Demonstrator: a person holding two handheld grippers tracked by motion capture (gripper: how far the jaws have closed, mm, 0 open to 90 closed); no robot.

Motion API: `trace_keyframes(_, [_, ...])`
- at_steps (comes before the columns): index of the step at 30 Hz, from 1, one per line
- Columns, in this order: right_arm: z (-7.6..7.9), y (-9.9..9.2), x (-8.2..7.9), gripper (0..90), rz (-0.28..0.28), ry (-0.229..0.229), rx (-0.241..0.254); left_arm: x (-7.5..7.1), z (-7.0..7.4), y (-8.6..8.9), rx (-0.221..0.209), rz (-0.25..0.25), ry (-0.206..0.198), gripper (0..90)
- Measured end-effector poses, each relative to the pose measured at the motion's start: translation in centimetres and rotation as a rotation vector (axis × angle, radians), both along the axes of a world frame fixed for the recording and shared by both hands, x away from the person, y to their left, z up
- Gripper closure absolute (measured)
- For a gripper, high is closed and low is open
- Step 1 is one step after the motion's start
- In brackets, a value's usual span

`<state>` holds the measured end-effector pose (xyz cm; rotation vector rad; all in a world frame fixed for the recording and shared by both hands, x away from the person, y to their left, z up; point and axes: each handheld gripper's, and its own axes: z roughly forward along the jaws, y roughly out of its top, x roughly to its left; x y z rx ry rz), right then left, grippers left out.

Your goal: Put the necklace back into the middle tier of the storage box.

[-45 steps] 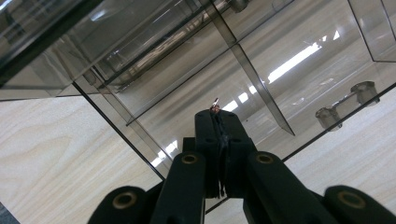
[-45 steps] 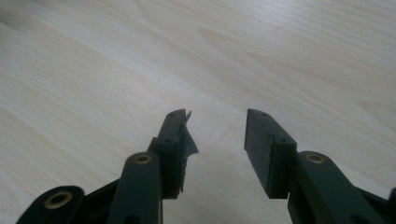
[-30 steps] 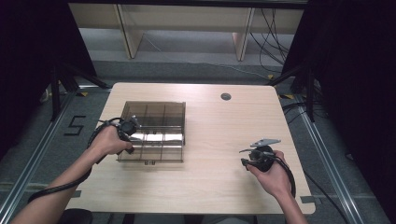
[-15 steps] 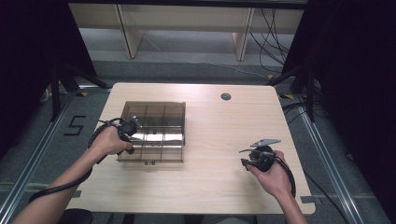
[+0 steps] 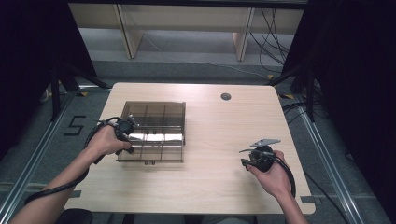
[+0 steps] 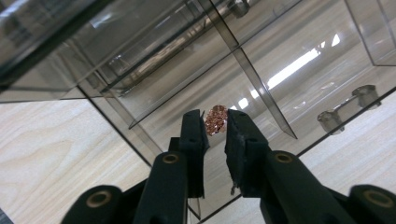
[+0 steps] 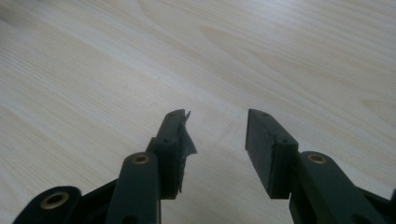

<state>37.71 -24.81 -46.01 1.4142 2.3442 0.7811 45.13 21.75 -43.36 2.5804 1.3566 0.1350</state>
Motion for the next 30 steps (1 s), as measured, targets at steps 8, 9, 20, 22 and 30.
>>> trace_keyframes(8, [0.0, 0.0, 0.0, 57.9, 0.001, -0.001, 0.001, -0.9, 0.9, 0.8, -0.028, 0.005, -0.032, 67.8])
trace_keyframes(9, [-0.1, 0.0, 0.0, 57.8, 0.001, -0.001, 0.0, -1.0, 1.0, 0.9, -0.034, 0.003, -0.046, 67.0])
trace_keyframes(20, [-0.1, 0.0, 0.1, 57.7, 0.009, -0.007, -0.001, -2.4, 2.0, 1.6, -0.045, -0.054, -0.136, 56.2])
trace_keyframes(22, [0.0, 0.0, 0.0, 57.7, -0.003, 0.003, 0.001, -2.8, 2.1, 1.8, -0.05, -0.055, -0.145, 55.2])
trace_keyframes(30, [-0.1, -0.1, 0.0, 57.7, 0.008, -0.009, -0.001, -4.9, 2.2, 2.6, -0.096, -0.041, -0.209, 50.5])
